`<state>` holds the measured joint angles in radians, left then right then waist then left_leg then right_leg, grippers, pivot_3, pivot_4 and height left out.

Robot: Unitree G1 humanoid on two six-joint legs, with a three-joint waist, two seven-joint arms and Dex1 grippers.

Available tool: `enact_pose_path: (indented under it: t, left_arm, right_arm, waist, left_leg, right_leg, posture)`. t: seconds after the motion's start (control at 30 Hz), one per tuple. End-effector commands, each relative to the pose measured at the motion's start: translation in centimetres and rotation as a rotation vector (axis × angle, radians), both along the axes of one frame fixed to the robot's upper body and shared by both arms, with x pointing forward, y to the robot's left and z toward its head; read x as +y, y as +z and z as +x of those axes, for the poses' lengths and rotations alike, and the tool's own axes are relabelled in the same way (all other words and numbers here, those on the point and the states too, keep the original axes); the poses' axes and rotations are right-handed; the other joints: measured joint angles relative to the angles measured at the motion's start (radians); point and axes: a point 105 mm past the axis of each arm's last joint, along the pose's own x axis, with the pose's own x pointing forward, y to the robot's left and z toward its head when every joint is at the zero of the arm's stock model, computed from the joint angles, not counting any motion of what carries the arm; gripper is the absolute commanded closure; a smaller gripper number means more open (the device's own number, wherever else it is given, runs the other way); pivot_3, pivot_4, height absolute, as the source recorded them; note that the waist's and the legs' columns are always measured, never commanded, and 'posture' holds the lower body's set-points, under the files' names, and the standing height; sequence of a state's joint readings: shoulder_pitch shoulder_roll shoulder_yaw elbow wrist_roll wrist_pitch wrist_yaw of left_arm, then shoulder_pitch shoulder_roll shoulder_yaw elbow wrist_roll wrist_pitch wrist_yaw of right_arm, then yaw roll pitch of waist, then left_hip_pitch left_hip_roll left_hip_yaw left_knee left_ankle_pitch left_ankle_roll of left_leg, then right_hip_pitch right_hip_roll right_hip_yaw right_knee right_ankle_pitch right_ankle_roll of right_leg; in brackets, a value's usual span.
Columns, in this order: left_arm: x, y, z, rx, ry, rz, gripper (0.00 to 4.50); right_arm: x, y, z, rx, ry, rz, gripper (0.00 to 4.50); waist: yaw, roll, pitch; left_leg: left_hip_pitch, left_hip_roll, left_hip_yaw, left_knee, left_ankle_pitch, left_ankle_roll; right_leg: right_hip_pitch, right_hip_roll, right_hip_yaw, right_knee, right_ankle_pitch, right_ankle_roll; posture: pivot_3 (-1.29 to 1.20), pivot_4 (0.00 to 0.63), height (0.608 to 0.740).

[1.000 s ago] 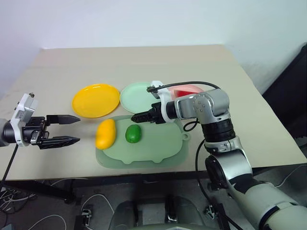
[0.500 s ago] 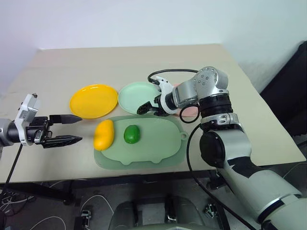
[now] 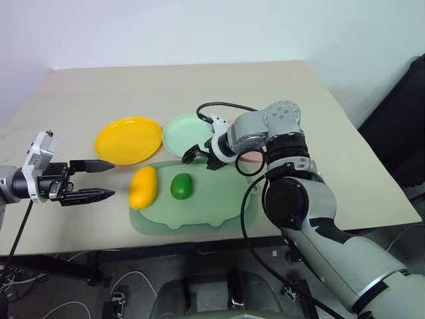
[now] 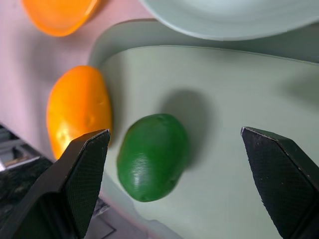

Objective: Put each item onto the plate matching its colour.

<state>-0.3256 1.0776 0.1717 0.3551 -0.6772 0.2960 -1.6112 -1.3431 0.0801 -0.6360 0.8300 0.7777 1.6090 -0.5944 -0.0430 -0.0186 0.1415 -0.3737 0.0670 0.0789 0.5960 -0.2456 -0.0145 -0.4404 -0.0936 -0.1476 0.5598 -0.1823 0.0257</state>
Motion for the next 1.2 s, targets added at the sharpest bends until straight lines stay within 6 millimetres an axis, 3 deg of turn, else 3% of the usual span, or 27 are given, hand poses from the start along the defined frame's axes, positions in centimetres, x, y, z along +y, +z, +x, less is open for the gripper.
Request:
enact_pose_path:
  t: [0.03, 0.5, 0.83, 1.2]
  left_arm:
    - [0.0, 0.6, 0.3, -0.032, -0.005, 0.001, 0.0]
    - [0.0, 0.6, 0.4, -0.034, 0.0, -0.002, 0.0]
    - [0.1, 0.9, 0.3, -0.036, -0.002, 0.008, 0.0]
    - [0.1, 0.9, 0.2, -0.037, -0.001, 0.009, 0.0]
  right_arm:
    - [0.1, 0.9, 0.1, -0.031, -0.005, -0.001, 0.02]
    - [2.9, 0.7, -2.2, 0.05, 0.115, 0.096, 0.02]
    - [2.6, -1.8, -3.0, 0.057, 0.141, 0.04, 0.02]
    - [3.3, -1.6, -3.1, 0.062, 0.127, 0.062, 0.02]
  waist:
    - [-0.002, 0.0, 0.0]
    - [-0.004, 0.0, 0.0]
    - [-0.002, -0.001, -0.001]
    - [-0.001, -0.001, 0.0]
  left_leg:
    - [0.0, 0.0, 0.0, 0.0, 0.0, 0.0]
    - [0.0, 0.001, -0.001, -0.001, 0.0, 0.0]
    - [-0.001, 0.001, -0.001, -0.001, 0.0, 0.0]
    - [0.0, 0.002, -0.002, -0.001, 0.0, 0.0]
  right_leg:
    - [0.0, 0.0, 0.0, 0.0, 0.0, 0.0]
    - [0.0, 0.003, 0.0, 0.0, 0.0, 0.0]
    - [0.0, 0.002, 0.0, -0.001, 0.0, 0.001]
    - [-0.001, 0.003, 0.0, -0.001, 0.0, 0.0]
  posture:
    - [0.0, 0.15, 0.74]
    - [0.0, 0.15, 0.74]
    - [0.0, 0.15, 0.74]
    - [0.0, 0.15, 0.74]
